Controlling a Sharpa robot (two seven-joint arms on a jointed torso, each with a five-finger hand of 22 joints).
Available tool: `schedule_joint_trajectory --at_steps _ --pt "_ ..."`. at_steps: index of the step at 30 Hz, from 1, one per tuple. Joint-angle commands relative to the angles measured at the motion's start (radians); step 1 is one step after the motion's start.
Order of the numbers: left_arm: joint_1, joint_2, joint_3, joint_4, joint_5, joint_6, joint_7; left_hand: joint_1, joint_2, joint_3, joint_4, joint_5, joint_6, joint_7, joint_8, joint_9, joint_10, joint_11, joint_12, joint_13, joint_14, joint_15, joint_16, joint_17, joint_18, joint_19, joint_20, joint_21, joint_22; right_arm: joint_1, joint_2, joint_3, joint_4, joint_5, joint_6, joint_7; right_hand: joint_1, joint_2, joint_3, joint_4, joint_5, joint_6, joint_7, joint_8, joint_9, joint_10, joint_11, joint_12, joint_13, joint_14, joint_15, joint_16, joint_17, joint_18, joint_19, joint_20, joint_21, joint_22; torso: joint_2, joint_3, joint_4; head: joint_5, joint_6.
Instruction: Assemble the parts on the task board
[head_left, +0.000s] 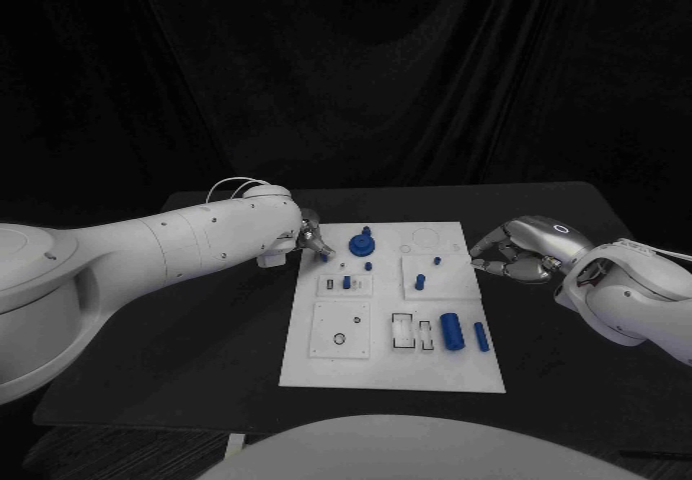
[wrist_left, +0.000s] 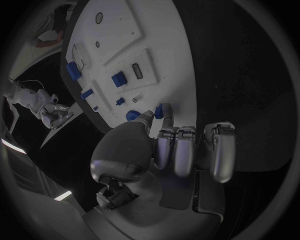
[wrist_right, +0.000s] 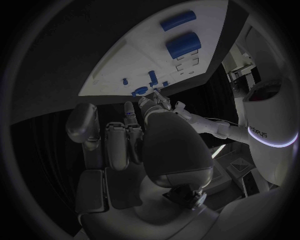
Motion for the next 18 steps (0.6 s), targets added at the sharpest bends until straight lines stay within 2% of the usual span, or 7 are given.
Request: schedule_joint_trajectory --at_steps 1,6,7,9,14,18 --pt "-0.001 0.002 0.001 0.0 0.0 -0.004 0.026 0.012 -0.001 0.011 -0.014 0.016 0.007 -0.002 -0.006 -0.001 0.105 0.004 0.004 0.263 0.104 0.005 0.003 0.263 0.012 0.037 0.004 -0.005 0.211 -0.003 0.0 0.001 -0.002 -0.001 0.011 -0.02 0.016 0.001 0.007 -0.001 0.008 -0.002 0.005 -0.007 -0.001 0.0 0.003 -0.007 0.116 0.059 0.004 -0.004 0.137 0.021 -0.007 -0.001 -0.003 0.131 0.001 -0.0002 0.0003 0.001 0.0" --pt "-0.001 0.001 0.001 -0.001 0.0 -0.006 0.033 0.026 -0.006 0.049 -0.037 0.038 0.008 -0.005 -0.013 -0.002 0.105 0.001 0.004 0.263 0.104 0.002 0.003 0.263 0.012 0.036 0.002 -0.007 0.211 -0.003 0.001 0.001 -0.004 -0.001 0.014 -0.022 0.022 0.0 0.011 -0.006 0.015 -0.003 0.005 -0.009 -0.002 -0.001 0.003 -0.008 0.115 0.059 0.004 -0.005 0.136 0.021 -0.007 -0.001 -0.005 0.131 0.0 0.0 0.0001 0.002 0.0" --pt "-0.001 0.001 0.001 -0.001 0.0 -0.007 0.034 0.032 -0.011 0.073 -0.05 0.065 0.008 -0.006 -0.016 -0.002 0.105 0.0 0.004 0.263 0.104 0.001 0.003 0.263 0.013 0.036 0.001 -0.008 0.212 -0.003 0.002 0.001 -0.004 -0.001 0.014 -0.022 0.022 0.0 0.011 -0.006 0.015 -0.003 0.005 -0.009 -0.002 -0.001 0.003 -0.008 0.115 0.059 0.004 -0.005 0.136 0.021 -0.007 -0.001 -0.005 0.131 0.0 0.0 0.0002 0.002 0.0" --pt "-0.001 0.0 0.001 0.0 0.0 -0.01 0.038 0.033 -0.024 0.121 -0.071 0.096 0.009 -0.007 -0.021 -0.002 0.105 -0.002 0.004 0.263 0.104 0.0 0.003 0.263 0.013 0.036 -0.001 -0.008 0.213 -0.003 0.002 0.001 -0.004 -0.001 0.016 -0.023 0.023 -0.001 0.013 -0.008 0.016 -0.003 0.005 -0.009 -0.002 -0.001 0.003 -0.008 0.115 0.059 0.004 -0.005 0.136 0.021 -0.007 -0.001 -0.006 0.131 0.0 0.0002 0.0003 0.003 0.0" --pt "-0.001 -0.003 0.001 0.002 0.0 -0.018 0.042 0.008 -0.056 0.242 -0.111 0.128 0.011 -0.006 -0.028 0.006 0.105 -0.001 0.004 0.263 0.104 -0.002 0.003 0.263 0.012 0.037 -0.002 -0.01 0.215 -0.004 0.002 0.001 -0.005 -0.001 0.02 -0.027 0.032 -0.001 0.021 -0.017 0.027 -0.002 0.005 -0.011 -0.002 -0.001 0.003 -0.008 0.115 0.058 0.003 -0.006 0.135 0.021 -0.008 -0.001 -0.01 0.13 0.0 0.0002 0.0014 0.004 0.0" --pt "-0.001 -0.007 0.001 0.008 0.0 -0.024 0.046 -0.016 -0.071 0.311 -0.134 0.153 0.013 -0.006 -0.025 0.018 0.105 0.0 0.004 0.263 0.104 -0.002 0.003 0.263 0.012 0.037 -0.002 -0.011 0.216 -0.004 0.001 0.001 -0.005 -0.001 0.023 -0.029 0.04 -0.001 0.029 -0.025 0.037 -0.001 0.006 -0.012 -0.001 -0.003 0.004 -0.01 0.114 0.057 0.004 -0.008 0.133 0.022 -0.008 -0.001 -0.013 0.13 0.0 0.0006 0.0004 0.006 0.0"
